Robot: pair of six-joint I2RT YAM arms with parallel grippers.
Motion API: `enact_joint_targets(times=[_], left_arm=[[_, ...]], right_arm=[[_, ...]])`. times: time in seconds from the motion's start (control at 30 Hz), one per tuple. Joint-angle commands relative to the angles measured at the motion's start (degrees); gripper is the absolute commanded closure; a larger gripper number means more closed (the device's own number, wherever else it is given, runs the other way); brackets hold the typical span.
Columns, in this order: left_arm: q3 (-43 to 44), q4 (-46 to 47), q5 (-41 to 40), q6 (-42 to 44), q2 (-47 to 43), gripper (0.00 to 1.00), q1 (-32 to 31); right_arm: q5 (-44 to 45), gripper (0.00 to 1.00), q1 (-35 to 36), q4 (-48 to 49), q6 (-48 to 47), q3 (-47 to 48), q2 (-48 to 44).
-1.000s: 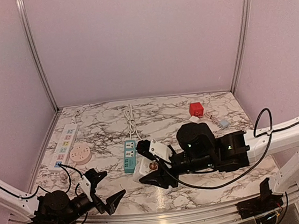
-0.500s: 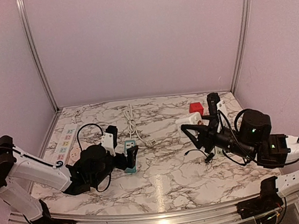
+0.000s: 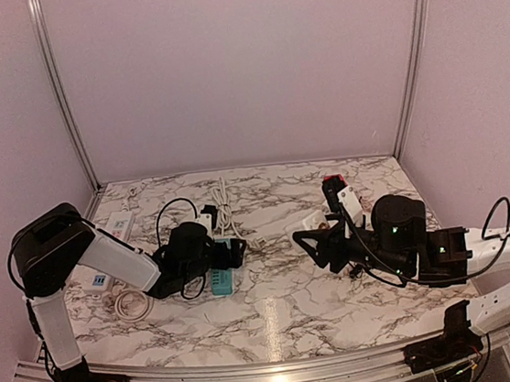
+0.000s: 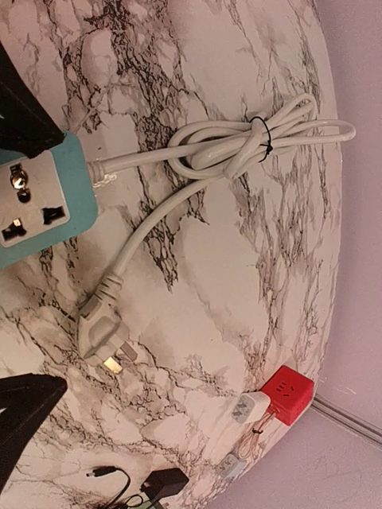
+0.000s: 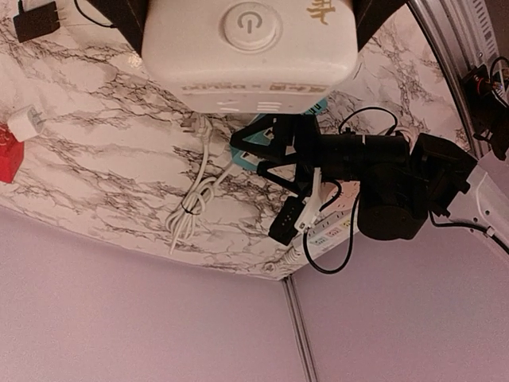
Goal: Insert the plug
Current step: Move the socket to the center of the board.
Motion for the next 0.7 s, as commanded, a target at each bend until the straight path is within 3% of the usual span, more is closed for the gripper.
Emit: enact_joint_targets(times=[0.0,0.23,0.5,0.67], left_arm=[[-0.21,-4.37,1.30,-1.86,2.67,0.01,0.67],[-0.88,-8.68,-2.28,-2.70,3.89,0.01,0.55],[-7.40,-5.64,-6.66,-3.95,-2.31,0.01,-0.89],[-6.78,-7.76,-9.62,-2.69,-4.34,0.01,-2.86]], right_arm=[[1.52,1.00,-0.06,2.13,0.62,2.63,-1.11],[2.62,1.00,-0.09,2.02,0.48,2.70,-0.69],[2.17,1.00,-0.06,1.88,0.60,2.69,-0.78],[2.01,1.00,-0.03,1.80,0.73,2.81,-0.53]])
